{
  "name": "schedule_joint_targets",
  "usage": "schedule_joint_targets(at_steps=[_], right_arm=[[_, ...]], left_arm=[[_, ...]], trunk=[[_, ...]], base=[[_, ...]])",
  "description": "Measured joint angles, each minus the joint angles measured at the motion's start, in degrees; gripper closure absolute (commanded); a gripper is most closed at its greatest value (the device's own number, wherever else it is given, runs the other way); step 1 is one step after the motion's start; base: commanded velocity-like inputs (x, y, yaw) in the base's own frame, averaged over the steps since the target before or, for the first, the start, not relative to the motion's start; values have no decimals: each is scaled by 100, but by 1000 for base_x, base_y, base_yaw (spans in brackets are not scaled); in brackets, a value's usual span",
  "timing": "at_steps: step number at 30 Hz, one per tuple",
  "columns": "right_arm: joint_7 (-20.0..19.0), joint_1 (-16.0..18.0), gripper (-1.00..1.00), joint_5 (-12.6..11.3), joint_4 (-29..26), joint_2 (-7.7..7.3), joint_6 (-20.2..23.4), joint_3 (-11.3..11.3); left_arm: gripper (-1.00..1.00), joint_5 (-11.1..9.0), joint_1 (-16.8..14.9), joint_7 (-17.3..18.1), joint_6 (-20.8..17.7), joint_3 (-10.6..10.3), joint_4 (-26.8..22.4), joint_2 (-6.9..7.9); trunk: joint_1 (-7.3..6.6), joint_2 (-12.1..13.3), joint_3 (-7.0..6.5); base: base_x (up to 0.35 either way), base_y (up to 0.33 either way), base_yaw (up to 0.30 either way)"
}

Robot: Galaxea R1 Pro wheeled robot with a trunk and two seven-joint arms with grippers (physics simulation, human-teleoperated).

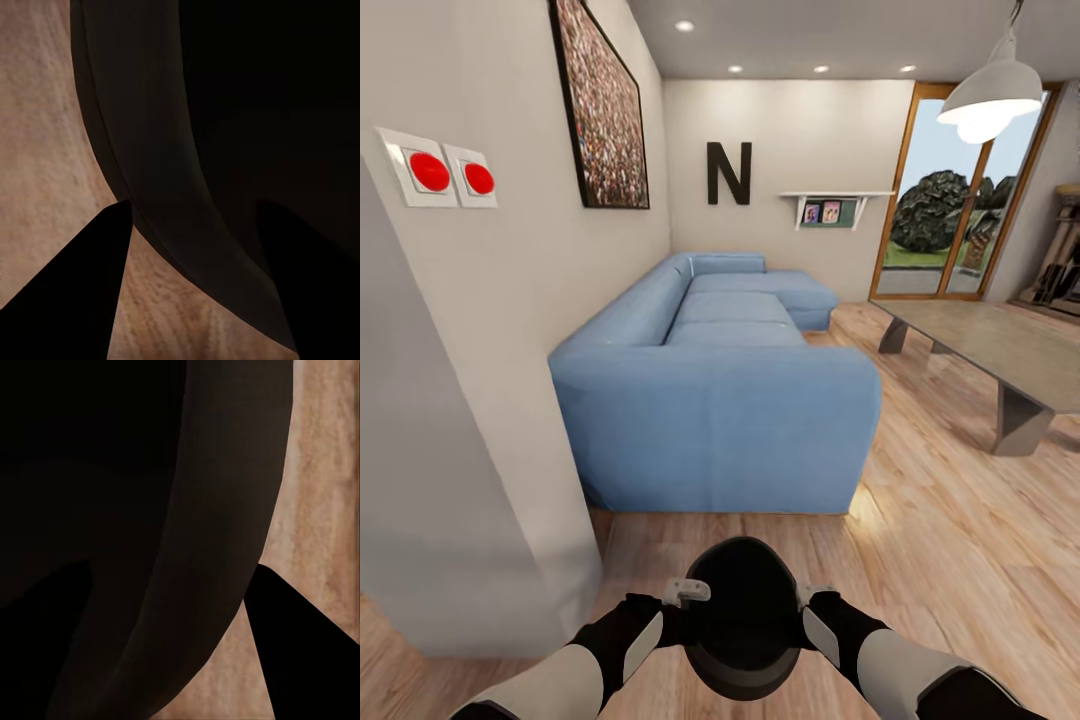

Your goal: Place each of the two pumpkins and all three candles from the living room inside a cabinet in the living room (use any cabinet), then make sure every cabinet is closed, and position the cauldron so it is next to a table in the living room.

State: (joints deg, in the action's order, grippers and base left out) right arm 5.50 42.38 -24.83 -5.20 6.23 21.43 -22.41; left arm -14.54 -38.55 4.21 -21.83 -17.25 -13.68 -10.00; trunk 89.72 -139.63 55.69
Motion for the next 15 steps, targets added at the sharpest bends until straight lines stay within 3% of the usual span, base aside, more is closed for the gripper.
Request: schedule_joint_targets(at_steps=[7, 15], right_arm=[[-1, -1, 100, -6, 2, 0, 0, -3], [0, 1, 100, -6, 0, 0, 0, -5]], left_arm=[[100, 2, 1, 2, -1, 1, 1, 0], [100, 8, 0, 3, 0, 6, -1, 0]], trunk=[[-66, 122, -76], [-66, 122, -114]], base=[[0, 0, -12], [0, 0, -147]])
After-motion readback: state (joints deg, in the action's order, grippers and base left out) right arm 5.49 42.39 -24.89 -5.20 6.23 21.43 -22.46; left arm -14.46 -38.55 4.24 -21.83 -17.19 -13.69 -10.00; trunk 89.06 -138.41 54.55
